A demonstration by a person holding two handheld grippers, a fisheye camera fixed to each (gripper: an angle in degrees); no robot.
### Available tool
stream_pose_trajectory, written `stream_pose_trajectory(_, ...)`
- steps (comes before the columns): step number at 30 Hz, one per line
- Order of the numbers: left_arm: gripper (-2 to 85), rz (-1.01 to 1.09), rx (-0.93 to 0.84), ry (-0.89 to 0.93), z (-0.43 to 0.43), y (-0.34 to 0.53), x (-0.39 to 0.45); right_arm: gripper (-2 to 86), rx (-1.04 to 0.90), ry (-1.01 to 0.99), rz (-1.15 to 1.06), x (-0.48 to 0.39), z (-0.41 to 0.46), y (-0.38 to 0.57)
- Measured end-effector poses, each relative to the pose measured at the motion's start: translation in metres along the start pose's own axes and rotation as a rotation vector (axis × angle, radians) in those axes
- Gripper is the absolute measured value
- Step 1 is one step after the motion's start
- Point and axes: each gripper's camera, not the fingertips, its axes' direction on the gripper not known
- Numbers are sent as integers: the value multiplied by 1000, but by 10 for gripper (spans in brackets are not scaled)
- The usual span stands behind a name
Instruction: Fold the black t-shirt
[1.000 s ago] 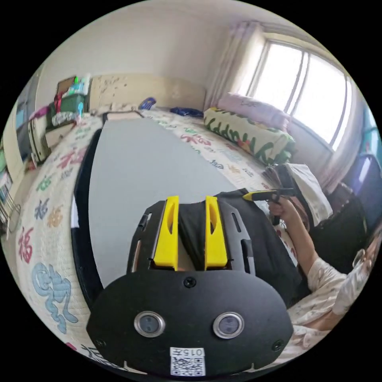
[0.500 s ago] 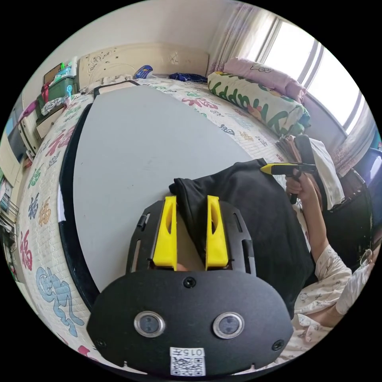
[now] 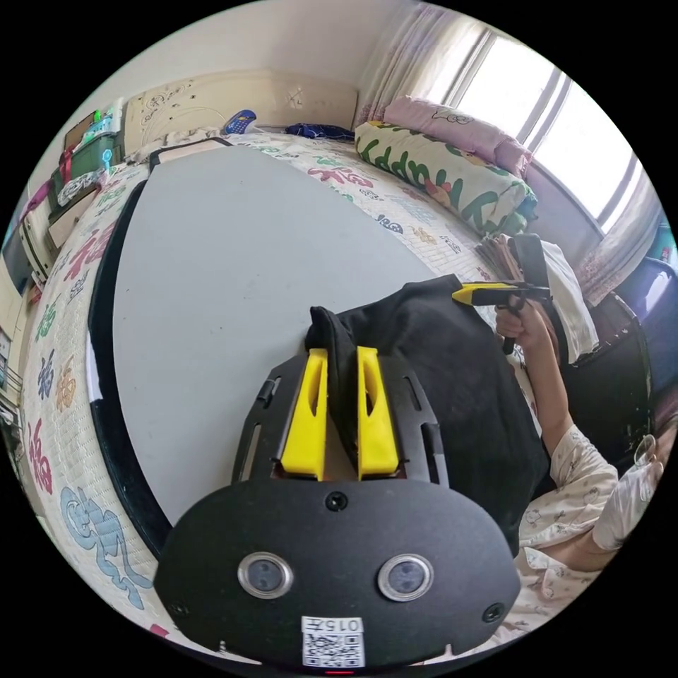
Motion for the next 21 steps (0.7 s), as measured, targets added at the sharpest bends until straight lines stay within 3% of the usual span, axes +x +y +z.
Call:
stream_pose_trajectory(10, 24, -32, 58, 148, -8, 65, -76, 16, 8, 56, -12, -46, 39, 30)
stream_pose_trajectory(16, 18, 84, 295, 154, -72, 128, -78, 7, 206, -2, -98, -123, 6, 64)
stream_pose_trajectory(21, 18, 254, 535, 223, -169, 199, -35, 6, 373, 239, -310, -243, -56, 129)
